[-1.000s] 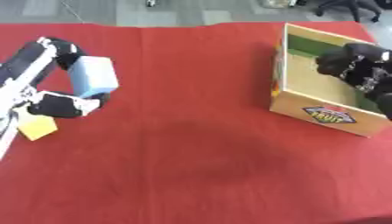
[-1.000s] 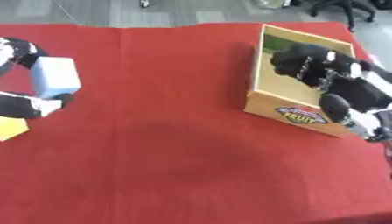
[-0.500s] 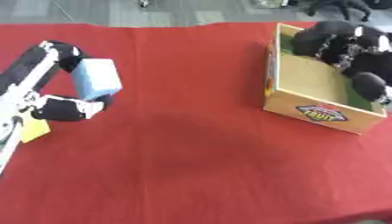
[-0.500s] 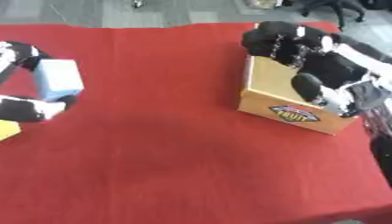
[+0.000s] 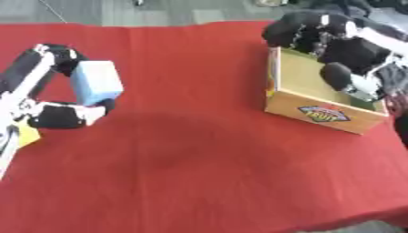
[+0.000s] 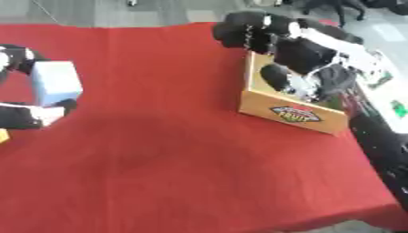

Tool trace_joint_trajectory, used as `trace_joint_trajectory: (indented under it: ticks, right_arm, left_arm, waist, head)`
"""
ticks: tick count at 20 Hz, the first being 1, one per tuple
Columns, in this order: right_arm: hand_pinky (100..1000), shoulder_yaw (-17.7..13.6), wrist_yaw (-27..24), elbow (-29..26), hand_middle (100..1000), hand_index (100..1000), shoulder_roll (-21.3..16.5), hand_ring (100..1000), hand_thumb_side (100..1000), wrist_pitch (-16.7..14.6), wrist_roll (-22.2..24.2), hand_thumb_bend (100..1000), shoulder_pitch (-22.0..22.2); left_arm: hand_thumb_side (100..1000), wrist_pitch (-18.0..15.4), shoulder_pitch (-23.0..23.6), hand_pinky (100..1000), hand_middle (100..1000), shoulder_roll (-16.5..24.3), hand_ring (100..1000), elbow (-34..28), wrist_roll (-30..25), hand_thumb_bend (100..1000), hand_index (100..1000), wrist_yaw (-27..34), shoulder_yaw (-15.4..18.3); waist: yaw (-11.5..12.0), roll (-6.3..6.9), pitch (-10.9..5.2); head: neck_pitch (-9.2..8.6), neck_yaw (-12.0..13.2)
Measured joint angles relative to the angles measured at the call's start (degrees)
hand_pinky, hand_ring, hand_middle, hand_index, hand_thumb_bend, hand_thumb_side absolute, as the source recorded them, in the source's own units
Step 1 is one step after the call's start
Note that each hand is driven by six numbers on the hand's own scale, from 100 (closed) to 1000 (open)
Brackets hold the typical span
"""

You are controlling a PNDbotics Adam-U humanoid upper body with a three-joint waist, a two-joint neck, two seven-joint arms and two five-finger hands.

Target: Pick up the objects with one hand, pass them to the other hand, and then place them into the box on the other side of the table.

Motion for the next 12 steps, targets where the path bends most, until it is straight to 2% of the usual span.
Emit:
trace_joint_trajectory:
  ticks: [12]
  right_arm:
    - [993,3.4,3.6,4.6,942,1000,0.0,1000,317,-2.5,-0.3,100,-5.1]
  left_arm:
    - [185,-3.6,-3.3,675,476,-5.0,605,3.9,0.3,100,475,-0.1,-1.7]
  waist:
    - [1.0,-0.08,-0.03]
  head:
    - [0.02,-1.8]
